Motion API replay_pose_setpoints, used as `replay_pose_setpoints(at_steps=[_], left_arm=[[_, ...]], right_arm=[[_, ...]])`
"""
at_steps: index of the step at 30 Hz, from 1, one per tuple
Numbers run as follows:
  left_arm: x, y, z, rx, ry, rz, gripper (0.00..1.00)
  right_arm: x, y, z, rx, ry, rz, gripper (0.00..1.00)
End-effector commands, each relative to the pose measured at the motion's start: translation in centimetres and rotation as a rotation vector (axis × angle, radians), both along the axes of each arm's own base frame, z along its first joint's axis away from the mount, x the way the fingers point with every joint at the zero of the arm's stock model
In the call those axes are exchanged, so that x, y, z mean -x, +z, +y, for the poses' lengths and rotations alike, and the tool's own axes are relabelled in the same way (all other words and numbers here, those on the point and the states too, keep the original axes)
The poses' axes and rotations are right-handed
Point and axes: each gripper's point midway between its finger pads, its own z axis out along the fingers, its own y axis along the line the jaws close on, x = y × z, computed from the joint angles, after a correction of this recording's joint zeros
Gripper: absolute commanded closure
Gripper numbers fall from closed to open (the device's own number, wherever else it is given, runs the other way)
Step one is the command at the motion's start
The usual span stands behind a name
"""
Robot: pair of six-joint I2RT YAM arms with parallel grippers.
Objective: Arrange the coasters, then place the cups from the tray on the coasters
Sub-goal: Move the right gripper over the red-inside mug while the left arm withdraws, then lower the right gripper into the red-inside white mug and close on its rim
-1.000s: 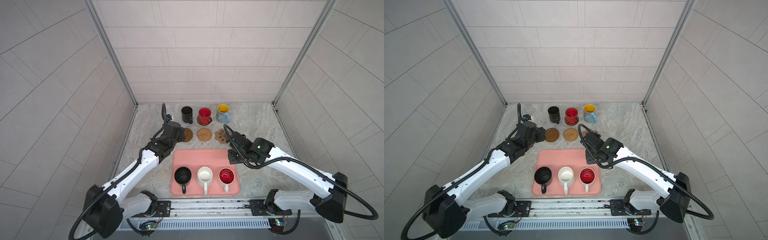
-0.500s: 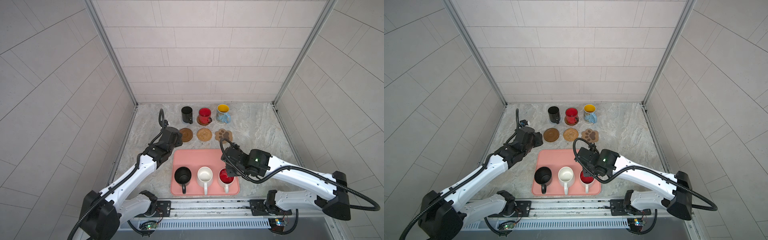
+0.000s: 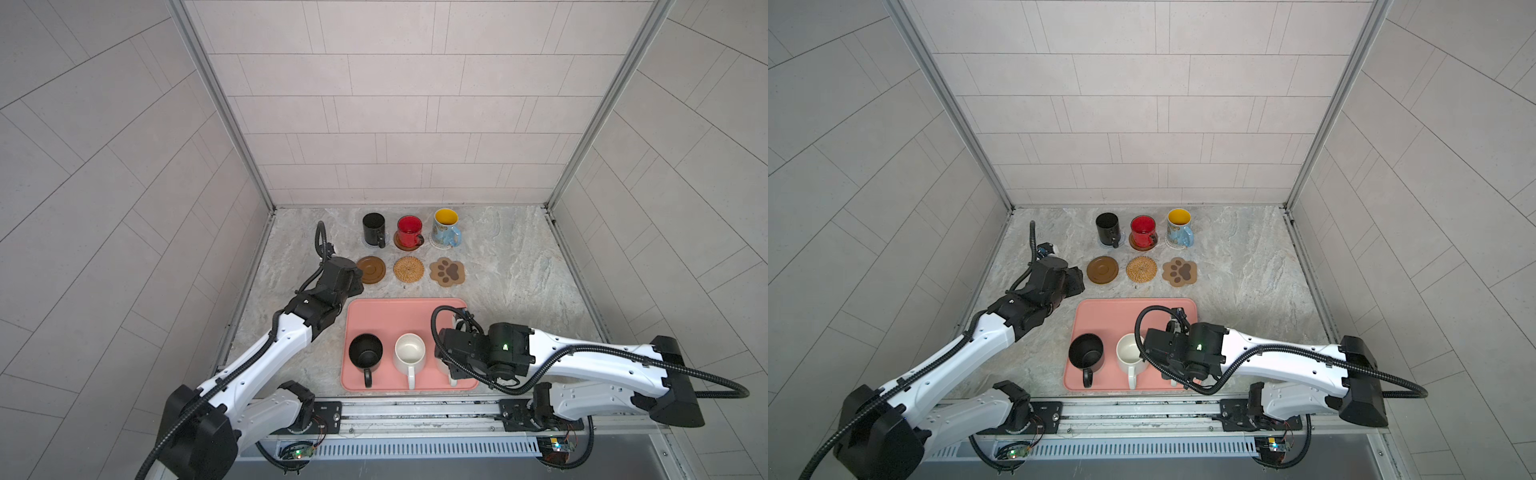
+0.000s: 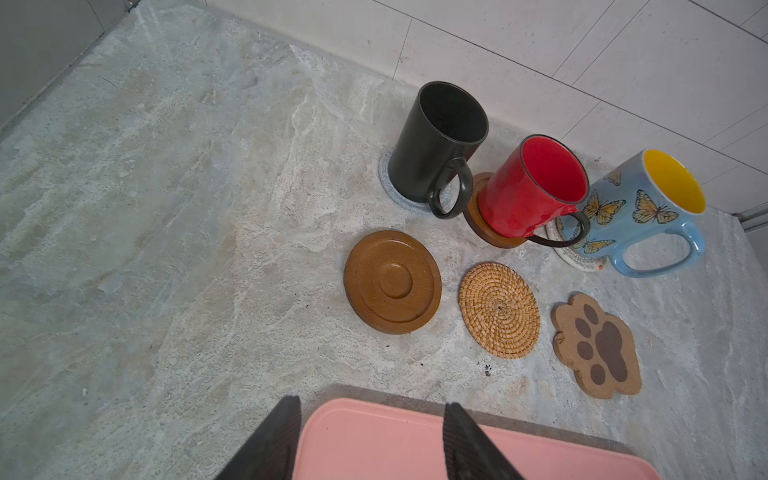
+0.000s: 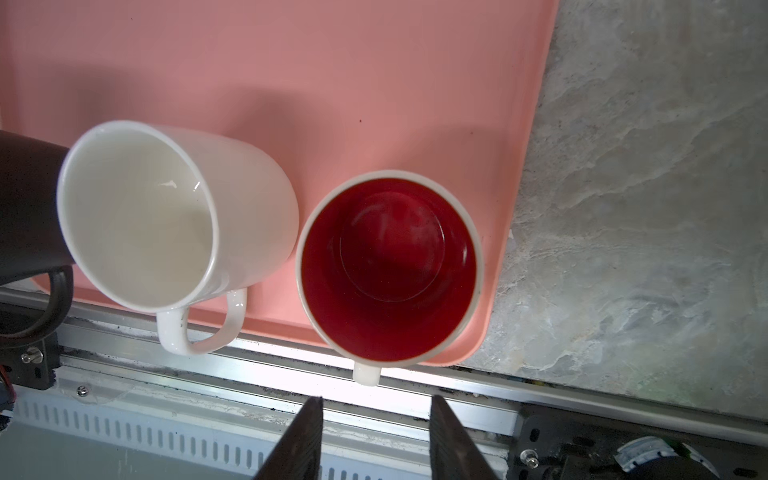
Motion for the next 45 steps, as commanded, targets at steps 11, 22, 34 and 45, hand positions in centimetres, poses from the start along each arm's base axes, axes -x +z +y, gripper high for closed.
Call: replay_pose_setpoints(at_steps=[11,22,34,45], left_arm=[[-0.1,-0.2,0.5,0.009,0.025,-0.007,0.39],[-0.3,-0.5,0.3,0.015,0.028,0.005,0.39],[-0.4,-0.7,0.0,0.021,0.019,0.019,0.39],[0.0,-0.9,0.4,0.015,0.028,0.025,0.39]], right_arm=[[0.7,-2.1,0.1,0.05,-0.04,0.027,0.55],[1.2,-3.4,-0.4,0.052,-0.054,0.05,0.55],[1.0,-4.5,0.2,0.083,-0.044,0.056,0.55],[-0.2,-5.2,-0.8,0.146,-0.057,0.025,0.56]])
